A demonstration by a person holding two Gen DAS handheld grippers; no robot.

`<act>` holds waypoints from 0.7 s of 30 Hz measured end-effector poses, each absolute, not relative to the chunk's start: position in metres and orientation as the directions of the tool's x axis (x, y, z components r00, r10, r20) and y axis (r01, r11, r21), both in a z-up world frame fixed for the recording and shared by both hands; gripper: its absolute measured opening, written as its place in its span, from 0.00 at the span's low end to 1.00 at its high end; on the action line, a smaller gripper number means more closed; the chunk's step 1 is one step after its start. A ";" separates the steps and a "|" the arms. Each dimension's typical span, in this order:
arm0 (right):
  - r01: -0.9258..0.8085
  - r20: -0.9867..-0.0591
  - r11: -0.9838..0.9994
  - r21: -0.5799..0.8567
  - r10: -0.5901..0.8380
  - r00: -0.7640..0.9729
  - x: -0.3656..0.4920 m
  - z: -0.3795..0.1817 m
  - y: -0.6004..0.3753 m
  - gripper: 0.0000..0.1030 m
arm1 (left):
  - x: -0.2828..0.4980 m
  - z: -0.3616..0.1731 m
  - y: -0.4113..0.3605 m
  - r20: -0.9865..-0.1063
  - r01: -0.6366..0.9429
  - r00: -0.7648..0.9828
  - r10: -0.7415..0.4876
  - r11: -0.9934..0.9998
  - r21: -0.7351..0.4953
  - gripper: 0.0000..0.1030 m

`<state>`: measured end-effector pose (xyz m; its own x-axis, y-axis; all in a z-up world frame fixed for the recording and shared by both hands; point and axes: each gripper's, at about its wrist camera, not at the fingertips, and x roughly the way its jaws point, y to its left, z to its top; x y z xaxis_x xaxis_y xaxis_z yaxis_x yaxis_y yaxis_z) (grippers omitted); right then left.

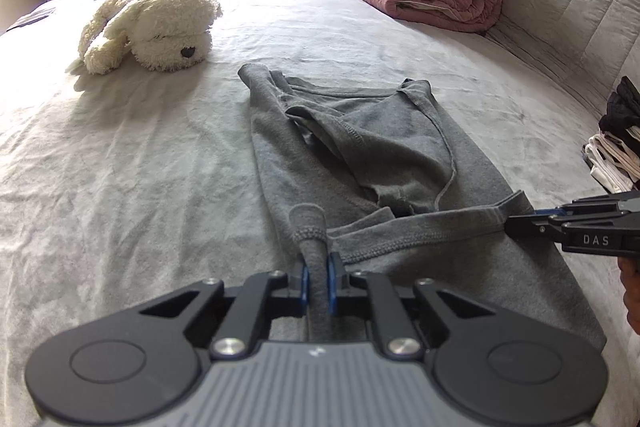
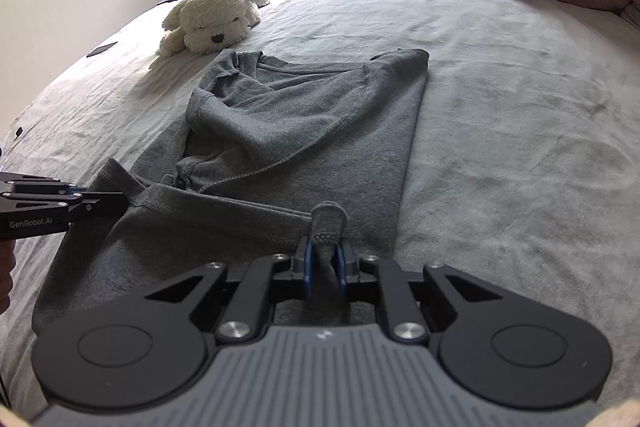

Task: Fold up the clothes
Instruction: 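Pinch the folded hem edge with both grippers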

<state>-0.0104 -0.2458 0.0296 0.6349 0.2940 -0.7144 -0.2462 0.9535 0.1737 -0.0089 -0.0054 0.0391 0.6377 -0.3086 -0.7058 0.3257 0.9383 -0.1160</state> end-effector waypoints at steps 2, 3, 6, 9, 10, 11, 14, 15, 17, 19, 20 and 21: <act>-0.250 -0.708 0.956 0.157 0.285 0.646 -0.012 0.033 -0.243 0.11 | -0.013 0.043 -0.005 -0.694 0.329 0.653 -0.303 0.939 -0.101 0.07; -0.256 -0.702 0.956 0.145 0.282 0.654 -0.014 0.035 -0.242 0.11 | -0.015 0.046 -0.005 -0.688 0.330 0.660 -0.301 0.939 -0.094 0.07; -0.272 -0.683 0.954 0.125 0.282 0.674 -0.017 0.041 -0.239 0.10 | -0.022 0.053 -0.005 -0.668 0.334 0.682 -0.296 0.940 -0.075 0.07; -0.285 -0.665 0.952 0.113 0.286 0.690 -0.021 0.047 -0.236 0.10 | -0.029 0.060 -0.004 -0.648 0.337 0.704 -0.290 0.940 -0.055 0.06; -0.288 -0.661 0.951 0.108 0.285 0.694 -0.021 0.049 -0.235 0.10 | -0.031 0.062 -0.004 -0.643 0.340 0.708 -0.291 0.939 -0.051 0.06; -0.291 -0.657 0.951 0.103 0.285 0.698 -0.022 0.050 -0.234 0.10 | -0.033 0.063 -0.004 -0.637 0.343 0.713 -0.293 0.938 -0.047 0.06; -0.298 -0.646 0.950 0.093 0.286 0.708 -0.024 0.054 -0.232 0.10 | -0.035 0.066 -0.004 -0.628 0.358 0.714 -0.310 0.932 -0.054 0.06; -0.301 -0.643 0.949 0.093 0.287 0.710 -0.024 0.055 -0.232 0.10 | -0.036 0.067 -0.004 -0.625 0.363 0.714 -0.317 0.930 -0.056 0.06; -0.300 -0.641 0.949 0.093 0.288 0.712 -0.025 0.055 -0.232 0.10 | -0.033 0.066 -0.004 -0.629 0.366 0.705 -0.327 0.928 -0.071 0.06; -0.297 -0.642 0.950 0.092 0.284 0.712 -0.024 0.054 -0.232 0.10 | -0.028 0.062 -0.003 -0.643 0.359 0.690 -0.331 0.929 -0.094 0.06; -0.294 -0.645 0.952 0.091 0.281 0.711 -0.023 0.053 -0.232 0.10 | -0.025 0.060 -0.002 -0.651 0.354 0.682 -0.334 0.929 -0.105 0.06; -0.290 -0.648 0.953 0.090 0.278 0.709 -0.023 0.052 -0.232 0.10 | -0.022 0.057 -0.001 -0.658 0.347 0.673 -0.336 0.930 -0.120 0.06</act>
